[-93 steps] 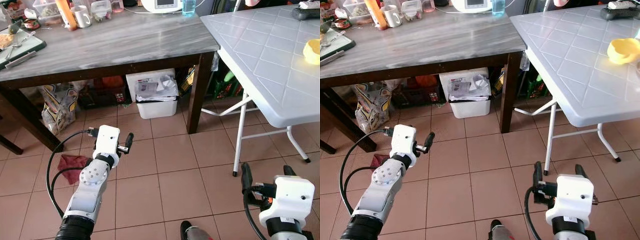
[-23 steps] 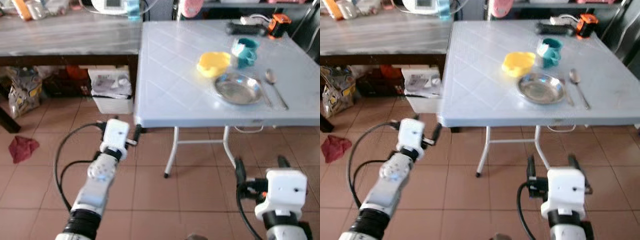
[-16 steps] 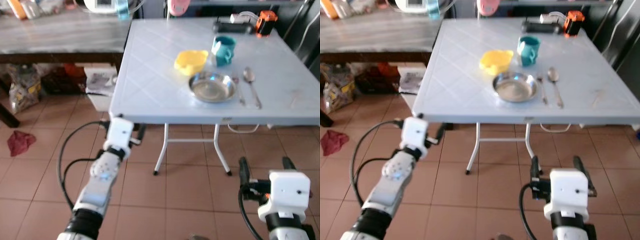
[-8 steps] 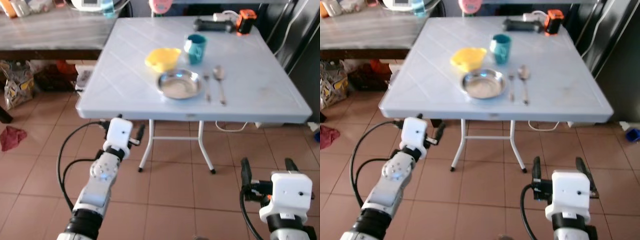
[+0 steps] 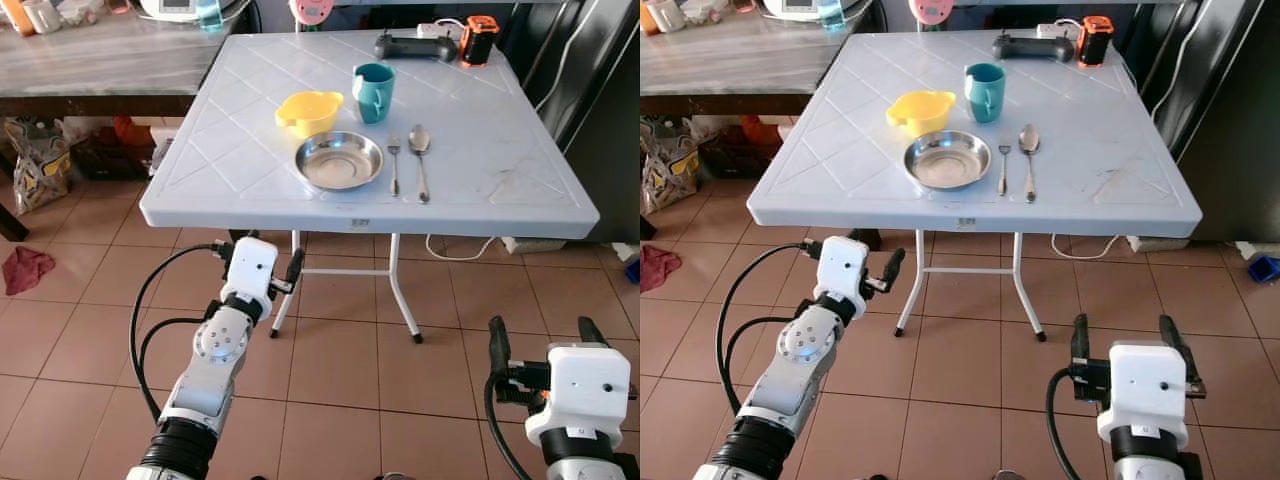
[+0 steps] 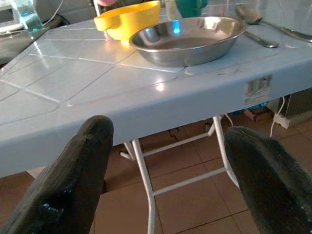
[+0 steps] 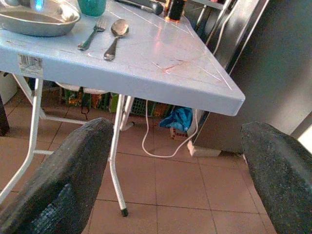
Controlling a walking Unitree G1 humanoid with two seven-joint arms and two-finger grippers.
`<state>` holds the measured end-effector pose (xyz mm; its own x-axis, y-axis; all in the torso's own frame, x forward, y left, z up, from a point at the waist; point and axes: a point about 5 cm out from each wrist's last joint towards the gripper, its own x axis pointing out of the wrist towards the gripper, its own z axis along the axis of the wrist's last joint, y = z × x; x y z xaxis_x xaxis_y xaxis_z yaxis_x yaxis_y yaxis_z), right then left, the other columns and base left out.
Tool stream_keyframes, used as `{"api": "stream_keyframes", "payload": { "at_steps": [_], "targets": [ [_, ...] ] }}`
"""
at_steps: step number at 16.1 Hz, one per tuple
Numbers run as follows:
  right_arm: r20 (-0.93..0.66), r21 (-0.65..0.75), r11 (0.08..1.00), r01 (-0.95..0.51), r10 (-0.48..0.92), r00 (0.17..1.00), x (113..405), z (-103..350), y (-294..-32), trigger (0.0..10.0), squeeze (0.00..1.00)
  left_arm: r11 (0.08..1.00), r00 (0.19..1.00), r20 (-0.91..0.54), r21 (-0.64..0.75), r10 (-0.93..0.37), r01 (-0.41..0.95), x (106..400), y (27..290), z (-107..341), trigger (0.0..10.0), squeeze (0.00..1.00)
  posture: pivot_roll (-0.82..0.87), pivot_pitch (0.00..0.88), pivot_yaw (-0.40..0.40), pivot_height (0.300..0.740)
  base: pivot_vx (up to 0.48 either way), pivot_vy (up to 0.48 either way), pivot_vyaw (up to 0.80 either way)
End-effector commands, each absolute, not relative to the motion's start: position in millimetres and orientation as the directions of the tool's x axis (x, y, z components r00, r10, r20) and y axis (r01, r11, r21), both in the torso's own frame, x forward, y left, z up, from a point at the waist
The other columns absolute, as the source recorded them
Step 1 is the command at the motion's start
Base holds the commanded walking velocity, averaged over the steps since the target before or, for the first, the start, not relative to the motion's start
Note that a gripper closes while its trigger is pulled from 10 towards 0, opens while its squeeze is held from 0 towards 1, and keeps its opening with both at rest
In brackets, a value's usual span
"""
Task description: Setting the table
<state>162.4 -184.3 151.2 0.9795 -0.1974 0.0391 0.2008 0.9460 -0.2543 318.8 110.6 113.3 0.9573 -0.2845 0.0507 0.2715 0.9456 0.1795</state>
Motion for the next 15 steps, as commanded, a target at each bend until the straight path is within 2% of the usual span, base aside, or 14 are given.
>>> {"api": "stream_keyframes", "payload": {
  "at_steps": [1,4,6,13,15],
  "targets": [
    [0.042,-0.245,0.948,0.204,-0.200,0.979,161.3,154.7,-185.0,10.0,0.00,0.946,0.958,0.042,0.174,-0.285,0.274,317.1,111.7,111.5,10.0,0.00,-0.21,0.158,0.043,0.740,0.000,0.000,0.00],
    [0.047,-0.232,0.951,0.204,-0.199,0.979,161.2,154.8,-183.1,10.0,0.00,0.942,0.955,0.038,0.181,-0.294,0.282,317.6,110.4,111.2,10.0,0.00,-0.21,0.158,0.043,0.740,0.000,0.000,-0.80],
    [0.049,-0.256,0.944,0.207,-0.201,0.978,161.0,154.1,-182.7,10.0,0.00,0.938,0.953,0.033,0.188,-0.302,0.291,317.5,108.5,109.9,10.0,0.00,-0.21,0.158,0.051,0.740,0.000,0.000,0.00],
    [0.052,-0.272,0.941,0.199,-0.192,0.980,163.6,154.3,-181.9,10.0,0.00,0.935,0.952,0.040,0.201,-0.305,0.291,317.9,108.6,110.8,10.0,0.00,-0.21,0.162,0.055,0.740,0.000,0.000,0.73],
    [0.054,-0.262,0.943,0.206,-0.199,0.979,162.2,154.7,-181.2,10.0,0.00,0.934,0.949,0.054,0.201,-0.311,0.294,319.0,107.5,114.8,10.0,0.00,-0.21,0.162,0.056,0.740,0.000,0.000,0.31]
  ]
}}
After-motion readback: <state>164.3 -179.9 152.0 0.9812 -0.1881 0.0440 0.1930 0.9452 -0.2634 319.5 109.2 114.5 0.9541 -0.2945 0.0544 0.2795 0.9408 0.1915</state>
